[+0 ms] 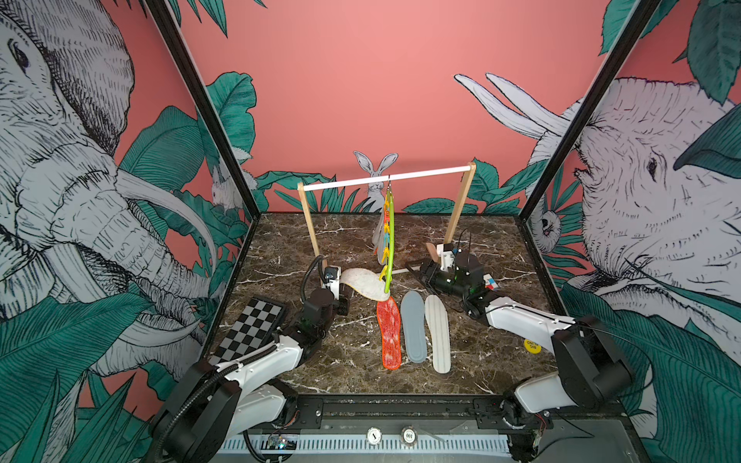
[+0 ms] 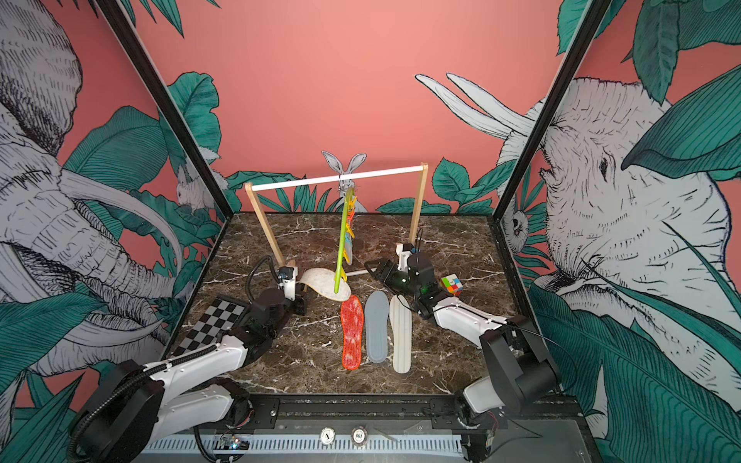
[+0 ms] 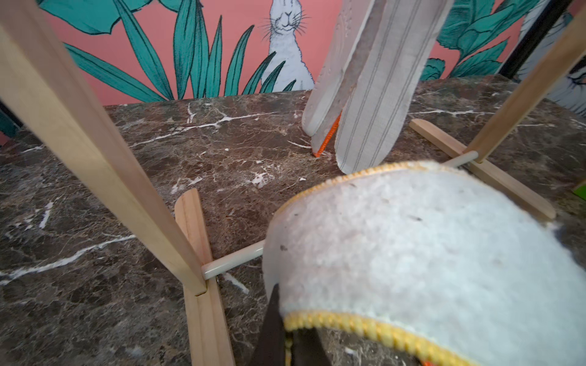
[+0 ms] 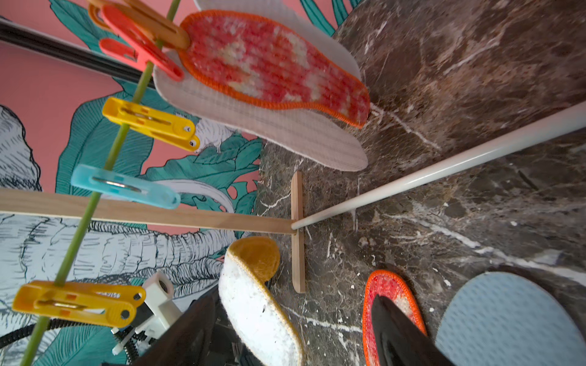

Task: Take the shoe insoles off the hanger
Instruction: Place the insole at the center of the board.

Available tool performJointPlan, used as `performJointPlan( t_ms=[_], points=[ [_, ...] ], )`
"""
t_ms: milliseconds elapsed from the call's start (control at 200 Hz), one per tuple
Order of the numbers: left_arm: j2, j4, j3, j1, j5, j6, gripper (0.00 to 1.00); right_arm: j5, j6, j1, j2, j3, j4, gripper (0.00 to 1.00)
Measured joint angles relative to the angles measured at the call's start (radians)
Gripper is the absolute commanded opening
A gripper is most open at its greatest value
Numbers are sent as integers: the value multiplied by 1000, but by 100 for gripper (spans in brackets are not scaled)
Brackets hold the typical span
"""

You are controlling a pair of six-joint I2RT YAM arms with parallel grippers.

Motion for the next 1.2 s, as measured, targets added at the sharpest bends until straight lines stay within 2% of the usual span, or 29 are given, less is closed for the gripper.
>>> performJointPlan(
  t_ms=[330,595,850,1200],
  points=[
    [-15,-2,-10,-18,182,37,0,-192,13,3,117,-31,158,66],
    [14,-3,-7,-53,278,68,0,-262,61,38,156,-41,279,56],
    [26,-6,15,-76,297,99,0,-291,87,74,170,-40,322,46],
    [30,-7,15,-80,293,107,0,-294,98,107,169,-40,335,24]
  ],
)
